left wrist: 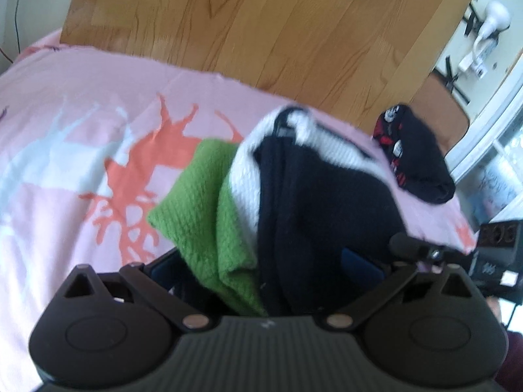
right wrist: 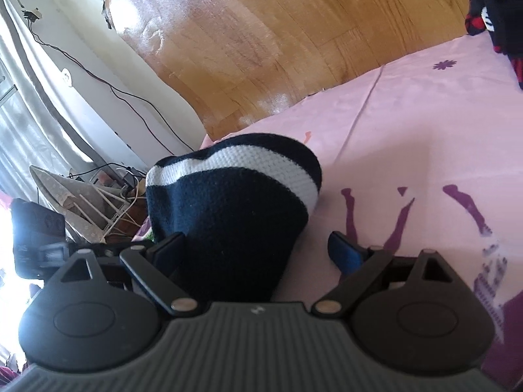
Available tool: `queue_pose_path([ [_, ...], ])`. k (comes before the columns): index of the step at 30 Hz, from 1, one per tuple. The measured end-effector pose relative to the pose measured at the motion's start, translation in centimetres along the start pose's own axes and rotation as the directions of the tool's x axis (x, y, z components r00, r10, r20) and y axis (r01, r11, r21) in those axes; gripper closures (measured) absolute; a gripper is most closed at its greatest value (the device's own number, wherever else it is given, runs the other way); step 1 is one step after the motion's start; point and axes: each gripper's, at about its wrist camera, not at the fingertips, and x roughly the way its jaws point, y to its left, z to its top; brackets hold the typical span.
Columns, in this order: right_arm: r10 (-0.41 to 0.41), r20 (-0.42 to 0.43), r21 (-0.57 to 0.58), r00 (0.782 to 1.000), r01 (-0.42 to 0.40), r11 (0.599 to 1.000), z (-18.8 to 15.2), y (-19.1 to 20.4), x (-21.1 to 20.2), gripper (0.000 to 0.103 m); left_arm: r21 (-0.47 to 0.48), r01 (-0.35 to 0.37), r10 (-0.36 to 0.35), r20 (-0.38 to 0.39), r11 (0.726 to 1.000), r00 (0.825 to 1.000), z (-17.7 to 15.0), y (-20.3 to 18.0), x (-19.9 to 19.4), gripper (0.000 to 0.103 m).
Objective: Fold small clothes
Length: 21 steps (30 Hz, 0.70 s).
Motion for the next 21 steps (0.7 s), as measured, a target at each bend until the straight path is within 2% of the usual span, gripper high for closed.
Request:
queue_pose_path([
  [2, -0.011, -0.010, -0.001, 1.000, 0.011, 1.000, 0.1, 0.2, 0.4, 0.008, 0.026, -0.010, 0.009, 0.034, 1.000, 0.999, -0.7, -0.4, 0.2, 0.000],
  [4, 0.007, -0.043, 0.002, 0.999, -0.006, 1.000, 0.5, 0.3, 1.4, 0.021, 0.037, 0.002, -0.004, 0.055, 0.999, 0.999, -1.3, -0.8, 0.5, 0.001],
  [5, 0.043, -0.084, 0.023, 0.995, -0.042, 0.999, 0.8, 0.3, 2.4, 0.030, 0.040, -0.009, 0.006, 0.079, 0.999, 0.997, -1.7, -0.9, 0.6, 0.001],
  [6, 0.038, -0.093, 0.031, 0.995, -0.035, 0.999, 1.2, 0.5, 3.1, 0.030, 0.041, -0.011, 0.007, 0.101, 0.999, 0.995, -1.9, -0.9, 0.6, 0.002],
  [8, 0.020, -0.118, -0.019, 0.993, -0.022, 1.000, 2.4, 1.5, 4.7, 0.035, 0.008, -0.008, 0.007, 0.135, 1.000, 0.991, -1.6, -0.2, 0.2, 0.013],
  [9, 0.026, -0.125, -0.043, 0.992, -0.032, 0.999, 3.1, 2.0, 5.3, 0.039, -0.021, 0.002, 0.001, 0.149, 1.000, 0.989, -1.2, 0.4, -0.1, 0.016],
  [11, 0.052, -0.124, -0.112, 0.991, -0.066, 0.991, 5.0, 3.6, 6.7, 0.044, -0.088, 0.022, -0.005, 0.190, 0.996, 0.982, 0.2, 1.8, -0.7, 0.031],
  [13, 0.081, -0.116, -0.211, 0.990, -0.104, 0.972, 7.4, 5.8, 8.7, 0.046, -0.148, 0.022, 0.015, 0.241, 0.989, 0.970, 2.4, 3.2, -1.3, 0.035],
  [15, 0.093, -0.109, -0.326, 0.990, -0.124, 0.937, 10.0, 8.5, 11.6, 0.047, -0.203, -0.019, 0.083, 0.309, 0.979, 0.947, 5.2, 4.7, -1.8, 0.035],
  [17, 0.098, -0.097, -0.404, 0.990, -0.129, 0.905, 12.6, 10.7, 15.0, 0.047, -0.254, -0.074, 0.168, 0.369, 0.964, 0.914, 8.2, 6.5, -1.6, 0.035],
  [19, 0.090, -0.079, -0.454, 0.993, -0.116, 0.884, 15.0, 12.2, 19.4, 0.046, -0.313, -0.126, 0.247, 0.384, 0.941, 0.890, 10.7, 8.4, -0.8, 0.035],
  [21, 0.066, -0.070, -0.472, 0.995, -0.092, 0.877, 16.1, 12.8, 23.6, 0.045, -0.384, -0.196, 0.344, 0.368, 0.902, 0.864, 12.9, 10.5, 0.8, 0.036],
])
